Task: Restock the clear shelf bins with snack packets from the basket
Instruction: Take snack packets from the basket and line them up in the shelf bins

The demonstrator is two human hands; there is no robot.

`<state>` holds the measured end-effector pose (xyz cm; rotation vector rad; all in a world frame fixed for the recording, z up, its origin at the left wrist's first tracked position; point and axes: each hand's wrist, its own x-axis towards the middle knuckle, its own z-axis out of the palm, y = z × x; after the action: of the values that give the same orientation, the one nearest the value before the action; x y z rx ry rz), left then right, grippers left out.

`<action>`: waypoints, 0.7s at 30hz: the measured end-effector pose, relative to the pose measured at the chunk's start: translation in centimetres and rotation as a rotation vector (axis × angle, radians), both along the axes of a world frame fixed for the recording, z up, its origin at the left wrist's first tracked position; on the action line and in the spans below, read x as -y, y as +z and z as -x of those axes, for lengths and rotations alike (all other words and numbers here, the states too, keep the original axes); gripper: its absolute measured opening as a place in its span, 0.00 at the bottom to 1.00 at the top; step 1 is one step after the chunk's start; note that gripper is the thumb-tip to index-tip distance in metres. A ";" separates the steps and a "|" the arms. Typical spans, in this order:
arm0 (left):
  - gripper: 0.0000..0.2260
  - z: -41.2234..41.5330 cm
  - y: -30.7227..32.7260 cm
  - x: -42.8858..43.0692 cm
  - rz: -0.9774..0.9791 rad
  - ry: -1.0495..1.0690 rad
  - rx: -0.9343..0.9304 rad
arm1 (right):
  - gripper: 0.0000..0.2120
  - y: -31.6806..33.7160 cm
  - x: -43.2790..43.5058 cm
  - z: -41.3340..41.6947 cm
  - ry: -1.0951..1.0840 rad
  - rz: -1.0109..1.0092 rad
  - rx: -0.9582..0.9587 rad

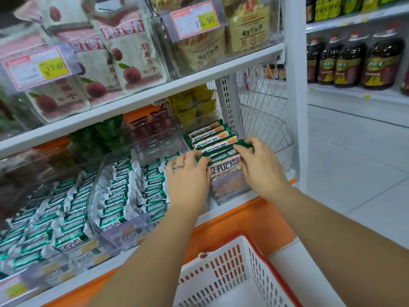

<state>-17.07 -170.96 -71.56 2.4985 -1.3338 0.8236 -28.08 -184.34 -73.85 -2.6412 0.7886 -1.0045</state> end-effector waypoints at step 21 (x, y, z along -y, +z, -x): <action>0.16 4.6 -9.6 -14.4 0.354 0.002 -0.196 | 0.10 -6.9 -13.5 0.1 0.427 0.227 0.104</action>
<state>-21.69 -156.51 -81.14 2.2364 -1.0210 0.7201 -28.21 -170.83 -80.71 -2.7387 0.0793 -1.1462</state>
